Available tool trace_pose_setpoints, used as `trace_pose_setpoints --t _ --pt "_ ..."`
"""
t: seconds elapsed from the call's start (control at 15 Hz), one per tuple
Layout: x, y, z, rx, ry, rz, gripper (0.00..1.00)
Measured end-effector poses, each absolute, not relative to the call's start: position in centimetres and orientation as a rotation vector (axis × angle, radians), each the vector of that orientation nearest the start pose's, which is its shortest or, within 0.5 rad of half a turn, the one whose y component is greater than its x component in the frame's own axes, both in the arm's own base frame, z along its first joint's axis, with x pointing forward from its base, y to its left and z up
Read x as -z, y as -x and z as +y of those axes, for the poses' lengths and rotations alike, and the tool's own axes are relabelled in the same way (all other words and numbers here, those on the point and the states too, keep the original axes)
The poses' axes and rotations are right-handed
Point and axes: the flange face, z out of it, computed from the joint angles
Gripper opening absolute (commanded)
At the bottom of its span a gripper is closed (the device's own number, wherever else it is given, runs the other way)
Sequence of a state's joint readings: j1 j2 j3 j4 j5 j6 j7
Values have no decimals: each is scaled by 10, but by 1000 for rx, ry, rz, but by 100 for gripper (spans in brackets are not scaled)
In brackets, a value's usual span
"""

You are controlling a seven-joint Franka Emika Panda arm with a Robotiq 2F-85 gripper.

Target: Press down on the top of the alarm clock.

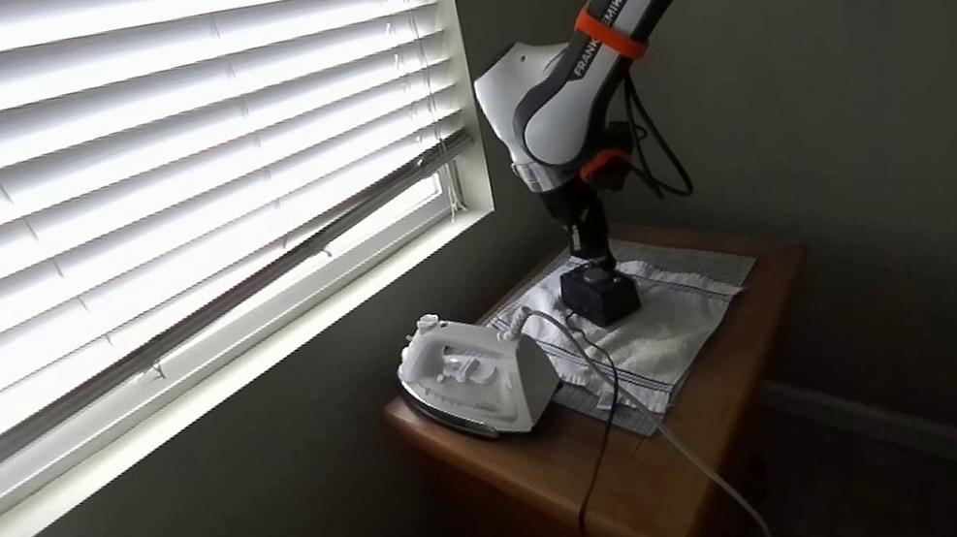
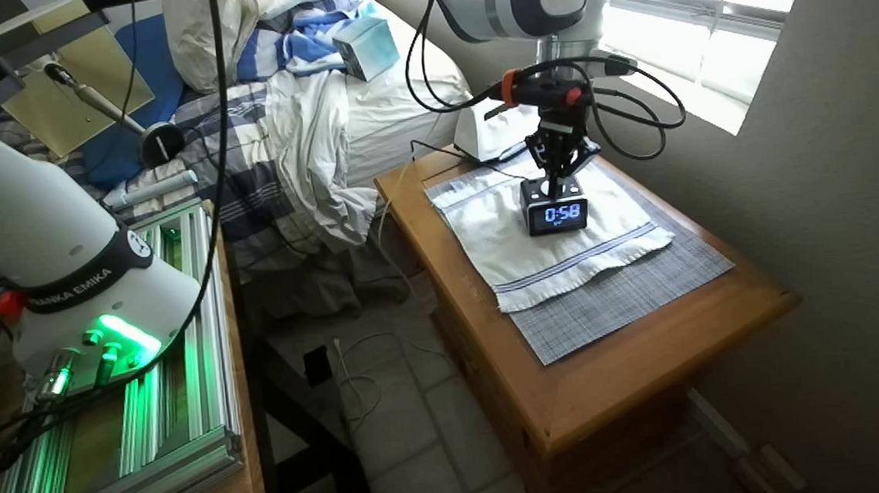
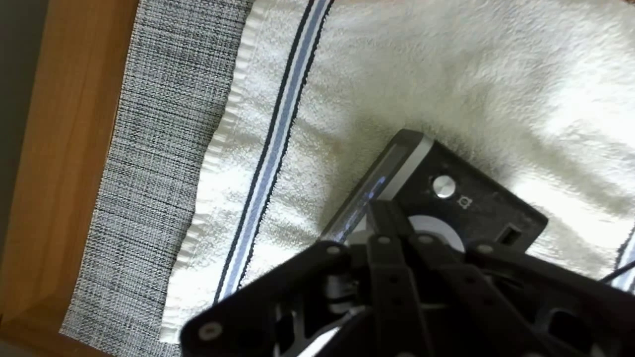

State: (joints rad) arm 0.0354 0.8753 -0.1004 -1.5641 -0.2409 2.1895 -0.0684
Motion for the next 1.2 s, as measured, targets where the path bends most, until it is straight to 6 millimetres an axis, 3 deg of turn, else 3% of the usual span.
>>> trace_pose_setpoints --t 1.2 --pt "-113 -676 -37 -329 3351 -315 0"
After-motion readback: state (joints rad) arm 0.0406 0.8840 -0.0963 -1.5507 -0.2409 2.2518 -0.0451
